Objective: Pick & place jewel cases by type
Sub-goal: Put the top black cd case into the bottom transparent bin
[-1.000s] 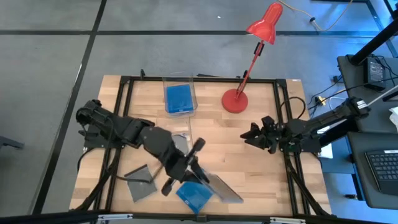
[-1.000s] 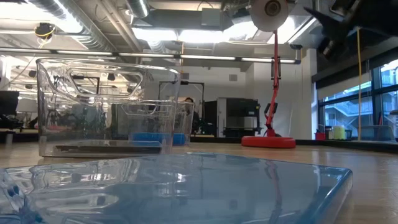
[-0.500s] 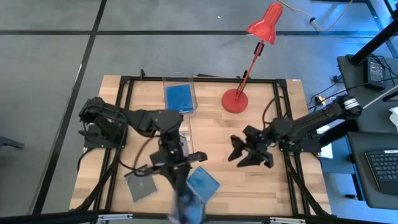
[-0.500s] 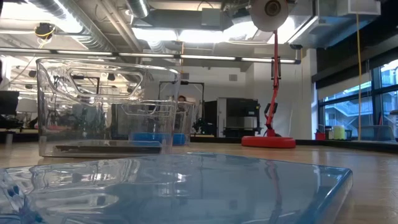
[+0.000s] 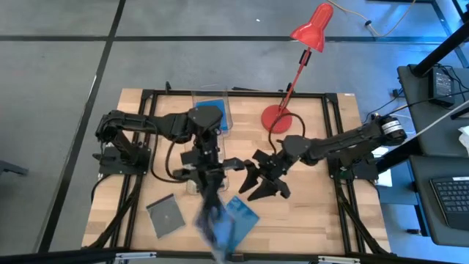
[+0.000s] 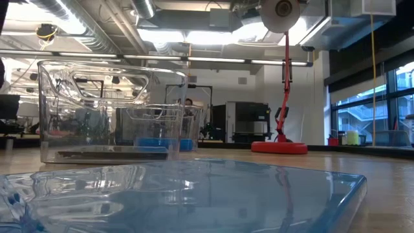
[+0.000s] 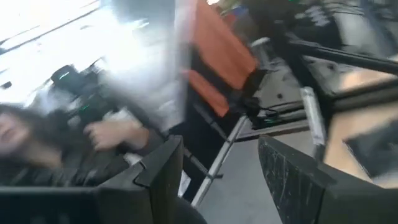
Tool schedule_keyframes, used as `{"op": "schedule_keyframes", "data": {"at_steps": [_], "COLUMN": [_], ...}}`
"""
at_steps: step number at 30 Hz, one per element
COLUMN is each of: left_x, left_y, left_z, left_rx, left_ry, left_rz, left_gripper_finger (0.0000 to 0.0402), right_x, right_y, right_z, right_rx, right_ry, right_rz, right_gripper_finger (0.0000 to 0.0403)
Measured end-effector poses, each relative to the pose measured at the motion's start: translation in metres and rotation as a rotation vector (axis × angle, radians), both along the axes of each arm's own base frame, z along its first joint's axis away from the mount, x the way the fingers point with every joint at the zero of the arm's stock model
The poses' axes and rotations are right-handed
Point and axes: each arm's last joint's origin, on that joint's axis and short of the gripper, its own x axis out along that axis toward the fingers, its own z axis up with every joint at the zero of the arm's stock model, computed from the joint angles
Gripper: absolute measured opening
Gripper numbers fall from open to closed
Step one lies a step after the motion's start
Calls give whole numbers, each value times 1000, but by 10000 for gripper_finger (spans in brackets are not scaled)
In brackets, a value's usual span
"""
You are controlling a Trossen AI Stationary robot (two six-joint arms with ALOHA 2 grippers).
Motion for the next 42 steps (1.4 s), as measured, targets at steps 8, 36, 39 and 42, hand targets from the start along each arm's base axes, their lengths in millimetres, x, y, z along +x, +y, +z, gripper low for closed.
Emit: {"op": "schedule_keyframes", "data": {"at_steps": [8, 36, 39, 42], "left_x": [-2, 1, 0, -1], "left_y": [-1, 19, 19, 18], "left_z": [4, 6, 5, 5], "left_rx": [-11, -5, -10, -9], "left_ry": [10, -75, -28, -16], "left_rz": [-79, -25, -46, -94], "left_gripper_finger": [28, 29, 29, 29], "right_x": [3, 27, 37, 41], "right_y": [-12, -13, -13, -13], "right_z": [21, 13, 16, 28], "right_rx": [-11, 213, 210, 211], "right_ry": [-80, 5, -5, -44], "right_rz": [-57, -196, -169, -132], "right_gripper_finger": [212, 211, 211, 211]}}
